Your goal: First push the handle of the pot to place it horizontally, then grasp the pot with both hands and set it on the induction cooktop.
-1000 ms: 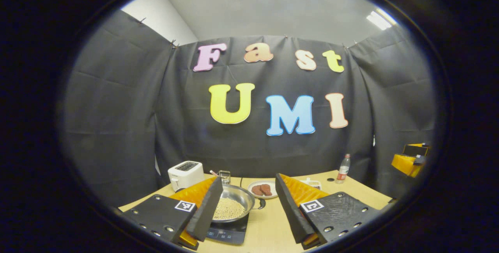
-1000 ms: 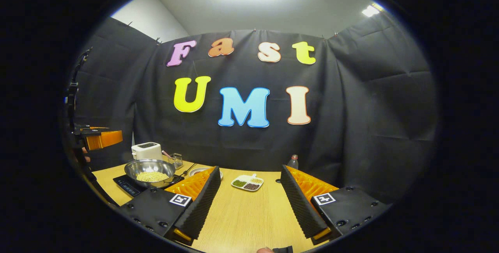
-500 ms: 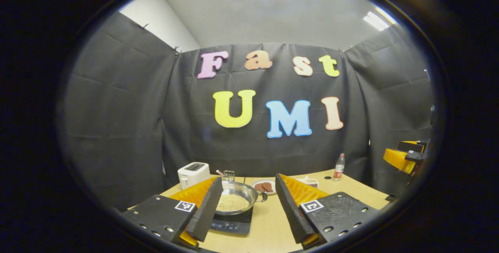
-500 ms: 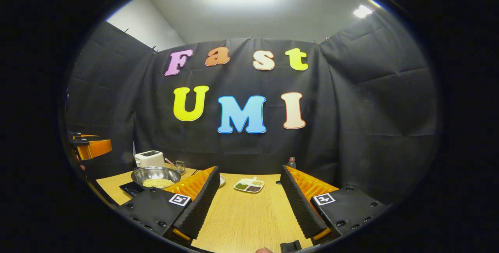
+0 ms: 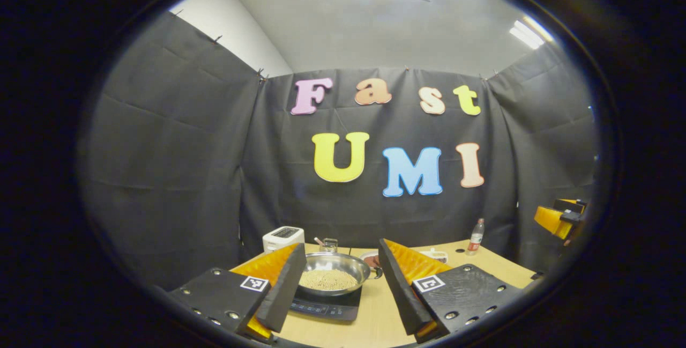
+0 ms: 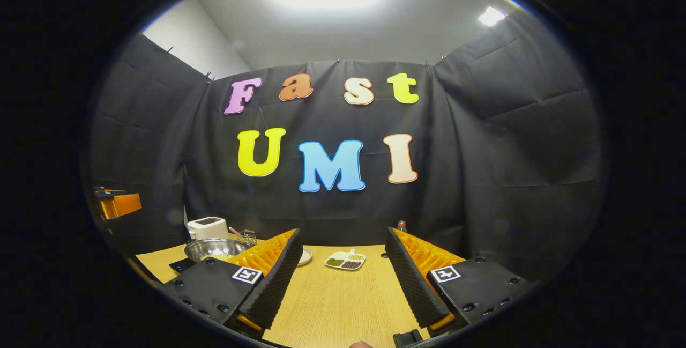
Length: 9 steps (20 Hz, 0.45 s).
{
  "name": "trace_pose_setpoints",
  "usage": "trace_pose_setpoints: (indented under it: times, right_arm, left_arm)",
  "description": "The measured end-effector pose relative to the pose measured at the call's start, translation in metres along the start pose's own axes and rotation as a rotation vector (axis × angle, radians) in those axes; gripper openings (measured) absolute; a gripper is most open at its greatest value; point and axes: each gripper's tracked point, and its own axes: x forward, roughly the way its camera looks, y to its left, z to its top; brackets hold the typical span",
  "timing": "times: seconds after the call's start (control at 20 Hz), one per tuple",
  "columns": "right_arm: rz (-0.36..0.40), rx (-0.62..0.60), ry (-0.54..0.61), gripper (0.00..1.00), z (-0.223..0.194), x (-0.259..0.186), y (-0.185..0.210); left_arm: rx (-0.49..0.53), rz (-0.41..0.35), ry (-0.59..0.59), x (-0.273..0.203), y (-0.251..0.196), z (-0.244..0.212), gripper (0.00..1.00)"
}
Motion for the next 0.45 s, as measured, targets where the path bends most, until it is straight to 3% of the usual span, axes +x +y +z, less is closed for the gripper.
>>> trace_pose_setpoints:
  times: [0.05,0.1,0.45]
  right_arm:
    - [0.000,0.001,0.000,0.94,0.000,0.000,0.000]
    - [0.001,0.001,0.000,0.98,0.000,0.001,0.000]
    - [0.002,-0.011,-0.014,0.98,0.008,0.004,0.002]
  left_arm:
    - [0.000,-0.002,-0.001,0.000,-0.002,0.000,0.82]
    - [-0.001,-0.005,-0.004,0.001,-0.003,0.002,0.82]
    - [-0.013,-0.041,-0.033,0.011,-0.017,0.011,0.80]
